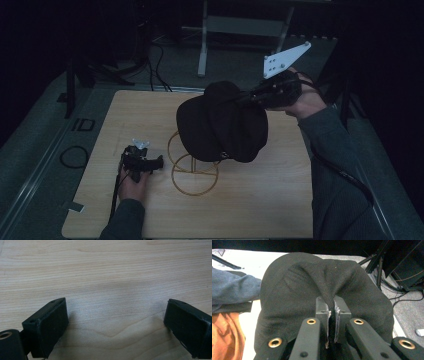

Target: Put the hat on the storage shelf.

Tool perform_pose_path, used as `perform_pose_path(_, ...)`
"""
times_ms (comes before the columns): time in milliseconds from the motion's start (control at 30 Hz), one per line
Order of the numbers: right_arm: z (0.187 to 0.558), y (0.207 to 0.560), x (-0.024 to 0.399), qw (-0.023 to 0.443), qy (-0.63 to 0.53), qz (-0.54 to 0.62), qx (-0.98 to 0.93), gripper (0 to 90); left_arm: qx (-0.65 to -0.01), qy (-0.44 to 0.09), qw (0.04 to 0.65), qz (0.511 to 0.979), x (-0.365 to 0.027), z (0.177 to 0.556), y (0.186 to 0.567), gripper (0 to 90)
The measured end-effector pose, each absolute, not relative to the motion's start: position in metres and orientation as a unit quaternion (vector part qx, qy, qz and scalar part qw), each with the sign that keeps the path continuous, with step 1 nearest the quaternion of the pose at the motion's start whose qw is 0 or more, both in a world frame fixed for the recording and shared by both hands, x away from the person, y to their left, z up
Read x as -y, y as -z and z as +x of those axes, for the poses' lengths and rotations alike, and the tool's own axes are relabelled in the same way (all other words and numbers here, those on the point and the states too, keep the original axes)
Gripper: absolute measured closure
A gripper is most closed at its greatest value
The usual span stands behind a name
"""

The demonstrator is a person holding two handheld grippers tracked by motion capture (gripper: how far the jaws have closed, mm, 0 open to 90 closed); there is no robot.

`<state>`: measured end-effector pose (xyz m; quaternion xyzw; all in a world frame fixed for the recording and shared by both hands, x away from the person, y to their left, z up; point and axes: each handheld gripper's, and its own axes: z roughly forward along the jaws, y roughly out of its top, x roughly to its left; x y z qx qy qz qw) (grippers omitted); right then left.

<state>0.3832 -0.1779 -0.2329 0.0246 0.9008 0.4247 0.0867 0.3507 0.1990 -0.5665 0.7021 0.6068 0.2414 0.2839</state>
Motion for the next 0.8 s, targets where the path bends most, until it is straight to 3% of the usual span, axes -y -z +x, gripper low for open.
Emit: perform_pose_path(800,0.375,0.238,0.094,0.073,-0.362,-0.029,-0.929,84.1,-0.607,-0.240,0.283,0.703,-0.199,0.351,0.566,5.0)
